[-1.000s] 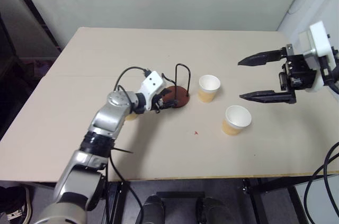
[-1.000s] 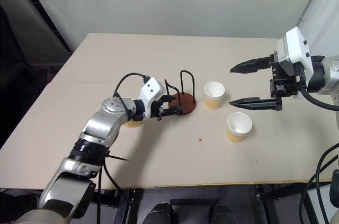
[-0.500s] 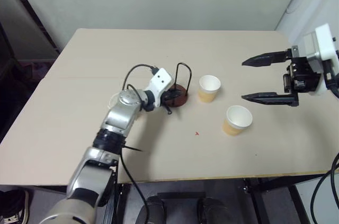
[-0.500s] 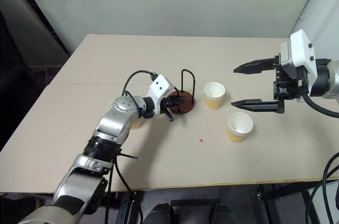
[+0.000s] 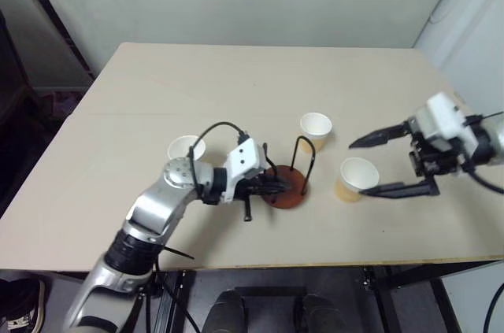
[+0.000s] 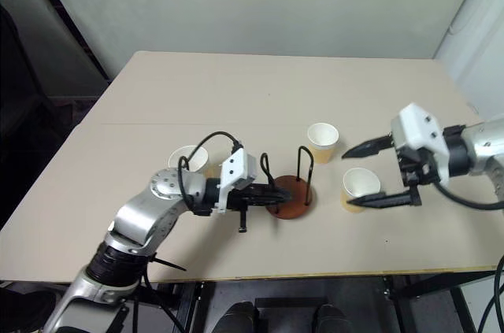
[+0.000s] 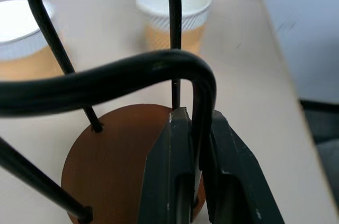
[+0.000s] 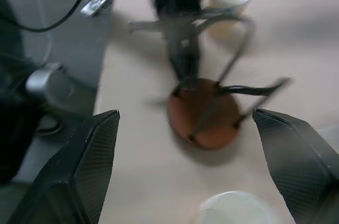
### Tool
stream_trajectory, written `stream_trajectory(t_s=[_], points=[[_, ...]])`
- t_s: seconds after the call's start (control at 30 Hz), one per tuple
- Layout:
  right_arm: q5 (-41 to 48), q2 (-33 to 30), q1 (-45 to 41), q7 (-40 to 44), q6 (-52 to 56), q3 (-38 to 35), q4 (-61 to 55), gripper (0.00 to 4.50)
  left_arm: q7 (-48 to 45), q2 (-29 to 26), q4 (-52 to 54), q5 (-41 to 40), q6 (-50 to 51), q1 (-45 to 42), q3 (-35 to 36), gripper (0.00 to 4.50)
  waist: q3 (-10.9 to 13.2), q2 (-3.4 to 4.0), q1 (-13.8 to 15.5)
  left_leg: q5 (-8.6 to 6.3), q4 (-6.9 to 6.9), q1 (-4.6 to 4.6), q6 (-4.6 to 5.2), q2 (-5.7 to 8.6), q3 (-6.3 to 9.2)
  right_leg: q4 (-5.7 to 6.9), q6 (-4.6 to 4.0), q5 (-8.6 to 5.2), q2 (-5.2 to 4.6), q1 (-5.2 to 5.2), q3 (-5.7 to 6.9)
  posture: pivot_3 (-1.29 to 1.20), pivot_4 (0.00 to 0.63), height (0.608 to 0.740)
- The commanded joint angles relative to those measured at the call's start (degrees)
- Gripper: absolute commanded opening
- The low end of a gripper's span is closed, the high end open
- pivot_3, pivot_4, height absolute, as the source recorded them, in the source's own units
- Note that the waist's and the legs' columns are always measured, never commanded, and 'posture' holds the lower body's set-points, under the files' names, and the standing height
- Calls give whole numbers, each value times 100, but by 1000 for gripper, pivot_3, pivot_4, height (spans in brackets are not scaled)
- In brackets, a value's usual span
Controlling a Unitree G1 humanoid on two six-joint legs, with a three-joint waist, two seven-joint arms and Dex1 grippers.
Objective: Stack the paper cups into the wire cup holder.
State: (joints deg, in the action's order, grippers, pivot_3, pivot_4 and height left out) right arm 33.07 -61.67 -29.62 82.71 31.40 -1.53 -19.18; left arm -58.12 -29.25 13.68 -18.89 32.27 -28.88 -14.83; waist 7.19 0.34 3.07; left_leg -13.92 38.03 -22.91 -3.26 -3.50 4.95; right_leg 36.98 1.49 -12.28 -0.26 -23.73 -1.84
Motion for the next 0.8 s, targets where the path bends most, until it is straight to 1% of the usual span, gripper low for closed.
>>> stream_trajectory(t_s=[0.03,0.3,0.43,0.6,0.63,0.77,0.8], points=[[-303,-130,151,-72,-150,194,-316,4182,71,56,52,149,-205,-35,-161,29,-1,2,-11,1,0,4,1,-1,-2,1,1,1,0,4,0,0,150,740],[-439,-112,142,-159,-184,234,-254,4182,-121,-102,40,377,-329,213,-578,29,-1,2,-21,-2,-1,10,9,-2,-18,-4,4,1,0,10,-10,0,150,740],[-566,-99,115,-185,-225,287,-179,4182,18,-115,-17,440,-227,293,-623,1196,-2,3,-29,-5,-1,10,13,-2,-23,-5,6,-2,0,9,-11,0,150,740],[-743,-127,131,-143,-304,344,-78,4182,202,-117,54,585,-314,453,-573,3057,-2,3,-36,-5,-1,9,14,-4,-24,-6,6,-2,0,9,-12,0,150,740],[-875,-165,112,-120,-359,422,3,4182,233,-167,152,511,-266,547,-438,3382,-2,3,-38,-5,-1,10,14,-4,-26,-6,6,-2,0,9,-13,0,150,740],[-1176,-221,91,-22,-566,626,244,4182,397,-264,405,275,-117,803,14,3382,-2,3,-50,-6,-3,9,15,-5,-31,-6,6,-3,0,6,-14,0,150,740],[-1294,-203,64,5,-630,754,317,4182,468,-248,551,50,-12,919,301,3382,-2,3,-53,-6,-4,10,15,-6,-31,-5,6,-3,0,5,-14,0,150,740]])
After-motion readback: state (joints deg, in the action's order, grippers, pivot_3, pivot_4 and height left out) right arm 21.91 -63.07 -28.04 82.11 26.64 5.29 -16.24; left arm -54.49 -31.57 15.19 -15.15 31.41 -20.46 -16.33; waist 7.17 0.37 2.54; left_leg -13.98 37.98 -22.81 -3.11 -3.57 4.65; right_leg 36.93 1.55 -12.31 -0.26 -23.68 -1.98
